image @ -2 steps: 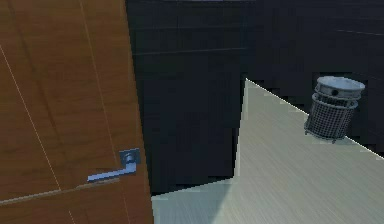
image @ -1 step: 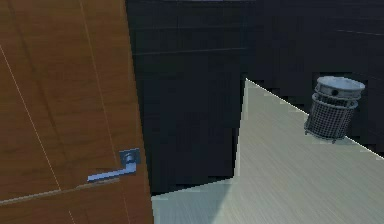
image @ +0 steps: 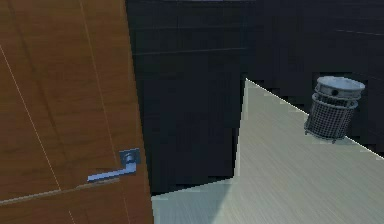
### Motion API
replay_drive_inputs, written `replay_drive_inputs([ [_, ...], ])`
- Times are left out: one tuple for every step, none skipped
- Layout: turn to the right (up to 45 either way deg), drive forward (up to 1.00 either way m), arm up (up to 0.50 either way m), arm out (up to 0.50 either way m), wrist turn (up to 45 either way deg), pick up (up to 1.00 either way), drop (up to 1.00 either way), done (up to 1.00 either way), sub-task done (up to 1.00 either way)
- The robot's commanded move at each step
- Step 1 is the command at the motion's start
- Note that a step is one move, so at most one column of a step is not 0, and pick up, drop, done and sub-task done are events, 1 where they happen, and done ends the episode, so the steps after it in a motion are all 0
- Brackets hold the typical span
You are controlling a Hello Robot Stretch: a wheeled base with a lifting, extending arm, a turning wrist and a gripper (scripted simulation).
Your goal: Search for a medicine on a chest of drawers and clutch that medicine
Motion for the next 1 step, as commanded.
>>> replay_drive_inputs([
  [0.0,0.00,0.00,0.00,45.0,0.00,0.00,0.00,0.00],
])
